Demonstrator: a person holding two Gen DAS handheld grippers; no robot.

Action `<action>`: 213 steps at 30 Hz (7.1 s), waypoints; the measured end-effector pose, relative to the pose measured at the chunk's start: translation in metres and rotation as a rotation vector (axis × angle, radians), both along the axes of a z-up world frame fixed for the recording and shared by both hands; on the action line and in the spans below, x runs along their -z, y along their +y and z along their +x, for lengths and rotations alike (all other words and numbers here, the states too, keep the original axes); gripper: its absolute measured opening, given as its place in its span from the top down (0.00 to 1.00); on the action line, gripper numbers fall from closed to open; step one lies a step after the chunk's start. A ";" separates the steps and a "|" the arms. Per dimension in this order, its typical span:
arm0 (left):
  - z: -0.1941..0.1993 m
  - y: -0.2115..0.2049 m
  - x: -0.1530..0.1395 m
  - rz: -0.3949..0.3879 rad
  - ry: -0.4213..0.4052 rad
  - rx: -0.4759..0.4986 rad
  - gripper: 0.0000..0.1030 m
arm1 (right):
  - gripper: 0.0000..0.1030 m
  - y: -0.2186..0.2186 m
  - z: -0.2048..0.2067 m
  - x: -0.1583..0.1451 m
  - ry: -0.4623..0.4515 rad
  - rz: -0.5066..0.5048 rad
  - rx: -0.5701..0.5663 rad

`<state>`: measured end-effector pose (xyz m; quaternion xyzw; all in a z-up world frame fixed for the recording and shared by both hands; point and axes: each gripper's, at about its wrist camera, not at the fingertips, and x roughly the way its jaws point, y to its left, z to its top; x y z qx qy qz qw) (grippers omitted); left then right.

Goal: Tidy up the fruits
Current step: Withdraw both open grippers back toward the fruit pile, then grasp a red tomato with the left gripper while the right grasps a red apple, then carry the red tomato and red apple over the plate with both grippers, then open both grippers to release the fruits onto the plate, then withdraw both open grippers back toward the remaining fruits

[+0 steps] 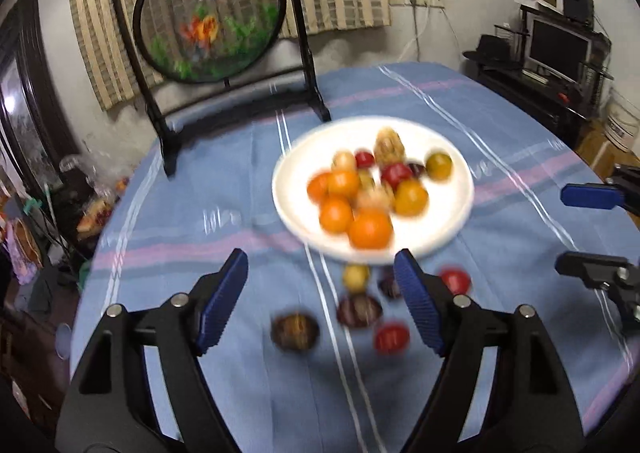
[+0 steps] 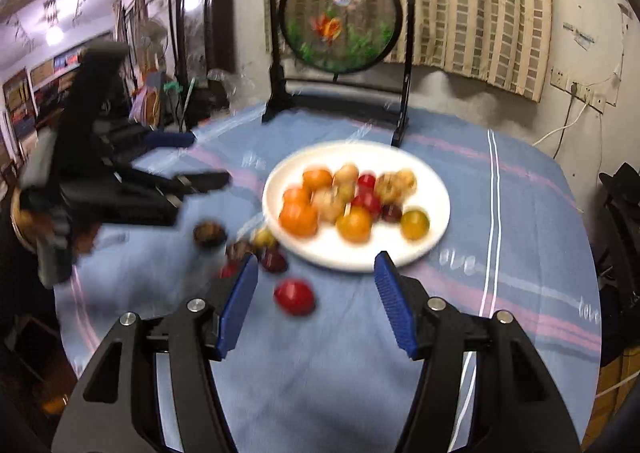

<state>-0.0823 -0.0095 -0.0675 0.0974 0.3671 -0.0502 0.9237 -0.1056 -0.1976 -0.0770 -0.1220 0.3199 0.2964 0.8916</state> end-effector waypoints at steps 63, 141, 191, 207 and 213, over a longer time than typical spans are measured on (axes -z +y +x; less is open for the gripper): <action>-0.059 -0.038 0.055 0.011 0.067 -0.013 0.70 | 0.61 0.043 -0.024 0.071 0.123 -0.111 -0.115; 0.097 -0.036 0.011 0.039 0.006 0.007 0.70 | 0.61 0.029 0.115 0.006 0.009 0.048 0.062; 0.101 -0.032 -0.012 0.044 -0.072 -0.037 0.35 | 0.31 0.022 0.117 -0.018 0.037 0.097 0.136; -0.006 0.062 0.034 0.072 0.005 -0.066 0.32 | 0.31 0.072 0.018 0.049 0.026 -0.164 -0.073; -0.014 0.080 0.053 0.047 0.063 -0.044 0.32 | 0.35 0.099 0.037 0.080 0.070 -0.211 -0.086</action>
